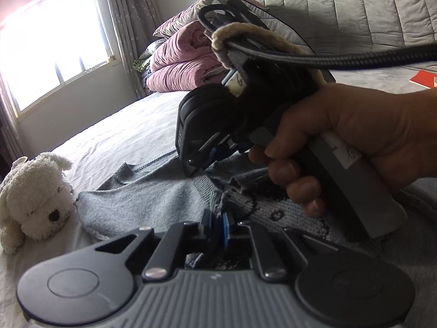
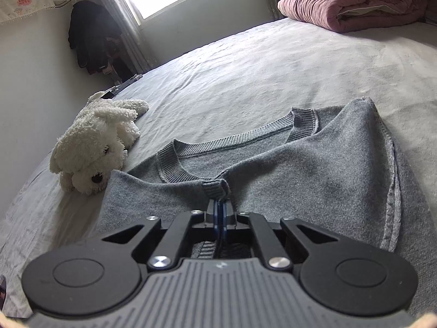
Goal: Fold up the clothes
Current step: 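Fold the held sleeve over the sweater body with both tools, then open, then move both open tools along the sweater side toward the ribbed hem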
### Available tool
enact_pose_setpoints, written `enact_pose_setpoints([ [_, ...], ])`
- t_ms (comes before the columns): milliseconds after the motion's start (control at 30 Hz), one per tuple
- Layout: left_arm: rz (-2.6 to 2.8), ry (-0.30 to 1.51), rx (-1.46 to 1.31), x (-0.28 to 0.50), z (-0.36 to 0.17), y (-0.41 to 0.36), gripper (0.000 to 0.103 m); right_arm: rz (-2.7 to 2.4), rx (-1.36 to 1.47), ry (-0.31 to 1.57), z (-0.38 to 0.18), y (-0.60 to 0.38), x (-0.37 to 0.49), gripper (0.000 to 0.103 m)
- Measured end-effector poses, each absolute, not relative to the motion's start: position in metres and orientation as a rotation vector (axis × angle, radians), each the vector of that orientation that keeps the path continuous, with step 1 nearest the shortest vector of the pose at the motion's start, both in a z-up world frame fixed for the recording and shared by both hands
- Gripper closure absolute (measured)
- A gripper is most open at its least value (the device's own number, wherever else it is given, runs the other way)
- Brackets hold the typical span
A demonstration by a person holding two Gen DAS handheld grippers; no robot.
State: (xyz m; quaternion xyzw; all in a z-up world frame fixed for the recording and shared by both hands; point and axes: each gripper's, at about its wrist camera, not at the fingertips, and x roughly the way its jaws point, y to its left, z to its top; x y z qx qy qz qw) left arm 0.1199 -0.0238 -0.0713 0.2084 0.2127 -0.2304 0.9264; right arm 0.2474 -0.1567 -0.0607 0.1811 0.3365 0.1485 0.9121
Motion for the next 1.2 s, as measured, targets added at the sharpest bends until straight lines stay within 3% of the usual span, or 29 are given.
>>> enact_pose_setpoints([
  [67,-0.491,0.438,0.407,0.118,-0.068,-0.021,0.077,0.309,0.399,0.695,-0.063,-0.159,0.245,0.088],
  [167,-0.508,0.44,0.345,0.115,-0.059,-0.011,0.064,0.31,0.414,0.719,-0.056,-0.164,0.237,0.086],
  [333,-0.498,0.454,0.26,0.107,-0.05,0.006,0.063,0.329,0.386,0.736,-0.044,-0.171,0.213,0.072],
  [733,-0.483,0.471,0.097,0.068,-0.015,0.035,0.063,0.414,0.491,0.79,-0.037,-0.189,0.145,0.072],
  [1200,-0.308,0.628,0.14,0.003,0.008,0.051,0.063,0.509,0.55,0.85,-0.033,-0.202,0.057,0.072],
])
